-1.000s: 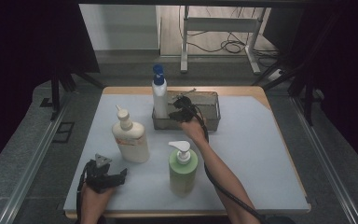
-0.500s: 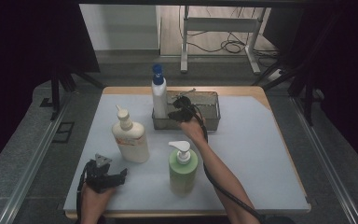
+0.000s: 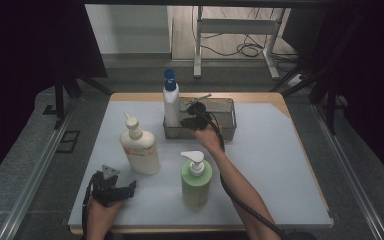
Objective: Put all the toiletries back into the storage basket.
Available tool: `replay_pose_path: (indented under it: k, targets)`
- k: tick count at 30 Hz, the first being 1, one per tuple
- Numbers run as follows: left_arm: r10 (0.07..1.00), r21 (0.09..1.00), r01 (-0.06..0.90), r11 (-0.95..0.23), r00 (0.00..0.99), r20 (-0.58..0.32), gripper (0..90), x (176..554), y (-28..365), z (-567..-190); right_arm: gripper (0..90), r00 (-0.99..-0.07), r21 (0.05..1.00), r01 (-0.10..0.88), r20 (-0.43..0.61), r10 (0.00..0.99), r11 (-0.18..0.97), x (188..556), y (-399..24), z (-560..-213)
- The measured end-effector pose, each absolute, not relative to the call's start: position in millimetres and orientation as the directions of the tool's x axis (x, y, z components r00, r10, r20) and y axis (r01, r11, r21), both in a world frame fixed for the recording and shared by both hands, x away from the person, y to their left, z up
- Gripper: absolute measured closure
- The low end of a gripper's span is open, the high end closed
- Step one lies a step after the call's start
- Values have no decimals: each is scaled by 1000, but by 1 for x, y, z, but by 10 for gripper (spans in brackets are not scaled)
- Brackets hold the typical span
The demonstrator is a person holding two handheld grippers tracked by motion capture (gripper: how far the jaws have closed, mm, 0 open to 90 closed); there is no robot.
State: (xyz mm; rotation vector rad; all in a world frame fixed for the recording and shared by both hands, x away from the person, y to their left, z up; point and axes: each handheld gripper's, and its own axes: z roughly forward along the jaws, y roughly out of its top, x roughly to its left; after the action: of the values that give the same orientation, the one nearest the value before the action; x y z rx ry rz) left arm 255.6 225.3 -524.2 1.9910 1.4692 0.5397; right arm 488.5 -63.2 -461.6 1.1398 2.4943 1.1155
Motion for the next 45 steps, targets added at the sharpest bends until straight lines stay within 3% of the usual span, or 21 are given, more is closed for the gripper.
replay_pose_path:
  k: [11,21,31,45]
  targets:
    - [952,675,708,-208,305,-26,117,256,225,-524,668,-698,723,546,112,707,424,482,-73,-448]
    - [952,676,707,-208,305,-26,117,255,225,-524,475,-728,743,510,104,678,433,470,-86,-432]
    - [952,676,707,-208,305,-25,117,255,225,-524,338,-735,752,490,84,673,441,460,-100,-428]
    - [952,677,706,-208,304,-25,117,255,225,-524,215,-763,771,444,59,643,456,443,-111,-420]
